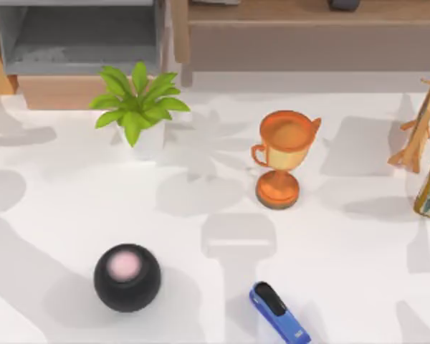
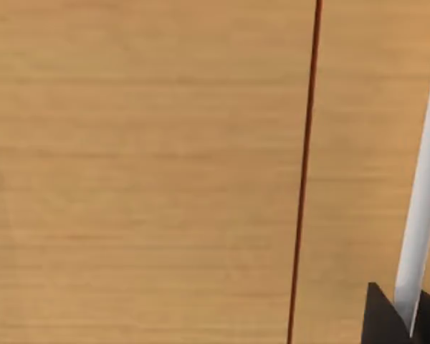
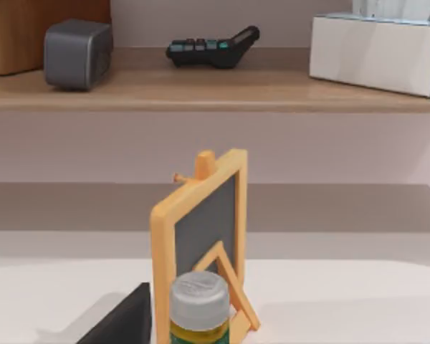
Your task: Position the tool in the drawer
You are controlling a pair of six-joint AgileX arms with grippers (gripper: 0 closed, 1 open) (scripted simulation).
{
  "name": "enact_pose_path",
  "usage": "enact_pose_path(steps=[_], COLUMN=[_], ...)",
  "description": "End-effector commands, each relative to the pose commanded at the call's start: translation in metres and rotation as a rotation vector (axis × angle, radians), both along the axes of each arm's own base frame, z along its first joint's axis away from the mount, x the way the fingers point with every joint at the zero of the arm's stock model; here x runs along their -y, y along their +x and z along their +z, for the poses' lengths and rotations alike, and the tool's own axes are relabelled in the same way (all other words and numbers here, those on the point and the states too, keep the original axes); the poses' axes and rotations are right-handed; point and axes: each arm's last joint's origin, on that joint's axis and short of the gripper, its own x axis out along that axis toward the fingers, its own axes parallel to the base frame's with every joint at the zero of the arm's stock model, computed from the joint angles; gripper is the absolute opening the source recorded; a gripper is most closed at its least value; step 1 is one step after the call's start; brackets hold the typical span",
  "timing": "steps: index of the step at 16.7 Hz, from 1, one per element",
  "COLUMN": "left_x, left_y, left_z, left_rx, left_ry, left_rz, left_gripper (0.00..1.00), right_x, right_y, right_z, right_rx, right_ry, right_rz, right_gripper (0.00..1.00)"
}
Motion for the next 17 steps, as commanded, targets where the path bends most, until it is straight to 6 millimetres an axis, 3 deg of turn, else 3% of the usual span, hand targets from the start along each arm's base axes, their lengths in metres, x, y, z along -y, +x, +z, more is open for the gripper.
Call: enact_pose_path(steps=[3,9,15,17], left_x=[-0.003,0.000,0.000,-0.003], left_y=[-0.009,-0.058,-0.063,-0.073], left_z=[0.006,-0.003,-0.001,0.003], left_rx=[0.019,-0.013,-0.003,0.013], left_ry=[0.007,-0.008,-0.001,0.007], left_rz=[0.001,0.000,-0.003,-0.003], left_gripper=[0.00,0.00,0.00,0.00], right_x=[0.000,0.000,0.000,0.000], right_y=[0.000,0.000,0.000,0.000], right_z=[0.000,0.000,0.000,0.000], right_rx=[0.000,0.000,0.000,0.000], right_ry=[0.000,0.000,0.000,0.000], right_rz=[0.000,0.000,0.000,0.000], right_gripper=[1.00,1.00,1.00,1.00])
